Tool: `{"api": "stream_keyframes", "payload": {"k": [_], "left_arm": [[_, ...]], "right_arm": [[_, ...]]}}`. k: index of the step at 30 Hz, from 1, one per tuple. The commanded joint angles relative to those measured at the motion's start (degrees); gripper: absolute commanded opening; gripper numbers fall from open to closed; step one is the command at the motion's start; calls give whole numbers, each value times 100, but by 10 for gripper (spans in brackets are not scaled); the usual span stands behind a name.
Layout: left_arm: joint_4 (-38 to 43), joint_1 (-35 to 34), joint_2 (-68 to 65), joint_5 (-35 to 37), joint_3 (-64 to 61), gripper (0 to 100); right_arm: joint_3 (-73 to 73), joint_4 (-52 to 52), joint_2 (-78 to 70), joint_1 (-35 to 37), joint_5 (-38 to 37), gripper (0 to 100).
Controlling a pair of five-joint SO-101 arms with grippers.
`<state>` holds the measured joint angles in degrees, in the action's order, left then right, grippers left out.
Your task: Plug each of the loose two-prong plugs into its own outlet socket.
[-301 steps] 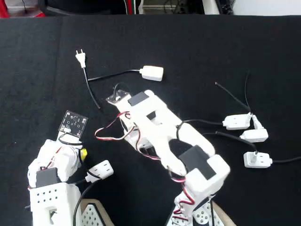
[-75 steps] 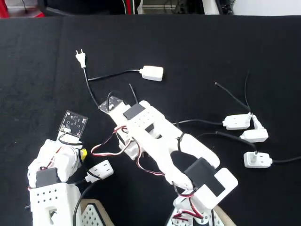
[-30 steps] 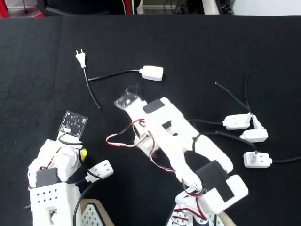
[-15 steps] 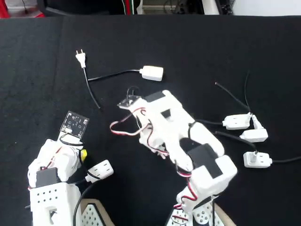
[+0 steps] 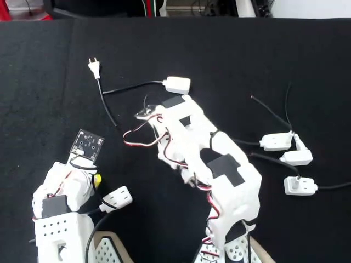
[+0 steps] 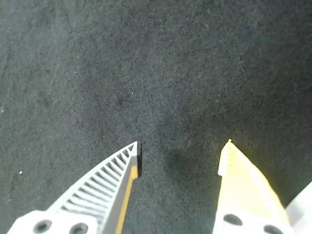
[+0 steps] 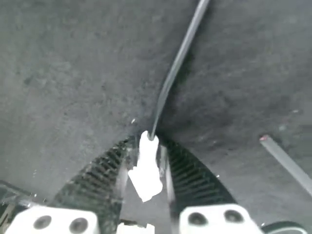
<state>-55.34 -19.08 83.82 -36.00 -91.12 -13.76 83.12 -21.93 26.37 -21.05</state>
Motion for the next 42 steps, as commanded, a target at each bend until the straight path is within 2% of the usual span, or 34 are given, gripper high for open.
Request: {"api": "stream_keyframes", "payload": {"k": [1,8,12,14,23,31,38,42], "left_arm": [[-26,40,53,-26,40,267],[-26,31,53,-26,40,267],[-26,31,53,-18,40,267],[-26,31,53,-18,40,267],[-26,22,53,-18,40,267],[-26,22,53,-26,40,267],[-26,22,53,-26,40,267],[-26,22,53,-26,40,267]], "right_arm": [[180,167,31,97,18,86],[224,422,22,105,18,96],[224,563,22,149,44,186],[215,598,22,255,70,189],[233,387,-224,387,413,60],[620,440,-796,396,422,48],[637,448,-769,378,422,10],[725,440,-286,378,413,11]]}}
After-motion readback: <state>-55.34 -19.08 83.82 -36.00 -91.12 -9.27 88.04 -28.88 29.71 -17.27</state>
